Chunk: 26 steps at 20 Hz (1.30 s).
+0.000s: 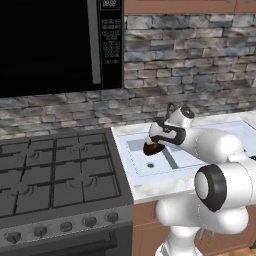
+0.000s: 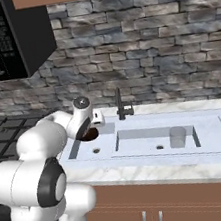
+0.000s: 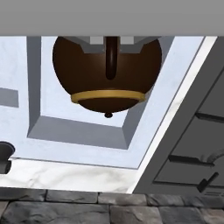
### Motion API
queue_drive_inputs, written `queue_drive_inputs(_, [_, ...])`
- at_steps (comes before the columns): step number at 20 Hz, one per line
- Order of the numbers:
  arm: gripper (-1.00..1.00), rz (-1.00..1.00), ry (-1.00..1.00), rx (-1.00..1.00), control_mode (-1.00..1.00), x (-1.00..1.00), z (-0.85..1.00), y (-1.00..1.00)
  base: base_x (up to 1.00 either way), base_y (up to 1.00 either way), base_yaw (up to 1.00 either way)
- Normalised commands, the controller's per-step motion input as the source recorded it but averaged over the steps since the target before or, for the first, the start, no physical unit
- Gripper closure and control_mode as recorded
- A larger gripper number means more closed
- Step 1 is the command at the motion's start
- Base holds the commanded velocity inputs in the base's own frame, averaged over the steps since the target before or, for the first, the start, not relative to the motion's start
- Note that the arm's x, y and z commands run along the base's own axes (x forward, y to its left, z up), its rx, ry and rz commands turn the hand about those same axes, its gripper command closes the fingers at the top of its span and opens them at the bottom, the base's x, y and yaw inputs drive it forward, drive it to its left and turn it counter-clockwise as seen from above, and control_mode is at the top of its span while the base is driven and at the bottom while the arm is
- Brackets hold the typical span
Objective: Place the teapot in the left basin and the glass cup in the right basin of the sink.
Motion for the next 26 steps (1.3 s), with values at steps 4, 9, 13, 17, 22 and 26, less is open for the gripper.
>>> queue_drive_inputs(4, [1.00,0.00,-0.09,0.02,-1.00,0.10,-0.10,0.00,0.00,0.00,0.00])
queue_drive_inputs(9, [1.00,0.00,-0.03,0.05,-1.00,0.10,-0.09,0.00,0.00,0.00,0.00])
queue_drive_inputs(13, [1.00,0.00,0.00,0.06,-1.00,0.13,-0.07,0.00,0.00,0.00,0.00])
queue_drive_inputs(17, [1.00,0.00,0.00,0.06,-1.00,0.15,-0.06,0.00,0.00,0.00,0.00])
queue_drive_inputs(22, [1.00,0.01,0.00,0.07,-1.00,0.17,-0.02,0.00,0.00,0.00,0.00])
queue_drive_inputs(26, [1.00,0.01,0.00,0.07,-1.00,0.20,0.00,0.01,0.00,0.00,0.00])
